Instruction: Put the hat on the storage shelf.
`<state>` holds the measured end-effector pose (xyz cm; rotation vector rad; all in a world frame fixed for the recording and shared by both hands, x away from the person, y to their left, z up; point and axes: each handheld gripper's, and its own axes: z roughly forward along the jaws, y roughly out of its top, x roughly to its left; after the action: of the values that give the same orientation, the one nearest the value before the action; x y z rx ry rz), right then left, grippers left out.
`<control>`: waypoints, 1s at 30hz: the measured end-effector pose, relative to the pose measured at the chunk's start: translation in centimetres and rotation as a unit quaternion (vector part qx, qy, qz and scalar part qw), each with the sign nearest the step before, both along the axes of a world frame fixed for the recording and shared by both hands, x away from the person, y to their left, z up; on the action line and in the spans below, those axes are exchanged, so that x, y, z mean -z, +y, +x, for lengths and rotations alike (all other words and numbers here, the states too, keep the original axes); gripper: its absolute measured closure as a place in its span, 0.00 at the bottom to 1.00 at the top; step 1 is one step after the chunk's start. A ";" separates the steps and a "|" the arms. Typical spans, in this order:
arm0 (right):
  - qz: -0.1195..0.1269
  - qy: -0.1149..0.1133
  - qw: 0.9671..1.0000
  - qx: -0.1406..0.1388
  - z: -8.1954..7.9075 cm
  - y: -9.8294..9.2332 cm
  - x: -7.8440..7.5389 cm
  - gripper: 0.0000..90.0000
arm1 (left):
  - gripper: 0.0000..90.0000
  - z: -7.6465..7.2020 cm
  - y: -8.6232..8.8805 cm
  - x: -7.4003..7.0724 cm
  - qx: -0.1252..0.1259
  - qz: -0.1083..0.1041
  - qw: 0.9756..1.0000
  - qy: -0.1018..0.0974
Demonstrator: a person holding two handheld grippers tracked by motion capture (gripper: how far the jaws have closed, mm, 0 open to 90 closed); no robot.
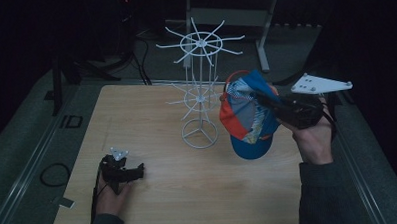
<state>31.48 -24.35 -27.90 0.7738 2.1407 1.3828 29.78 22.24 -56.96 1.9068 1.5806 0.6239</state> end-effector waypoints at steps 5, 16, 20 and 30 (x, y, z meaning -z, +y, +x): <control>0.005 -0.002 1.000 0.005 -0.1 -0.2 -0.6 0.98 | 0.04 0.0 0.0 0.0 0.000 0.000 1.000 0.000; 0.012 -0.007 1.000 0.012 -0.3 -0.6 -1.4 0.98 | 0.04 0.0 0.0 0.0 0.000 0.000 1.000 0.000; 0.016 -0.012 1.000 0.017 -0.3 -0.7 -1.7 0.98 | 0.04 0.0 0.0 0.0 0.000 0.000 1.000 0.000; 0.032 -0.025 0.999 0.025 -0.6 -0.9 -2.5 0.98 | 0.04 0.0 0.0 0.0 0.000 0.000 1.000 0.000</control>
<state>30.93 -25.26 -25.38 0.8038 2.0328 1.4362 29.79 22.24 -56.96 1.9066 1.5807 0.6238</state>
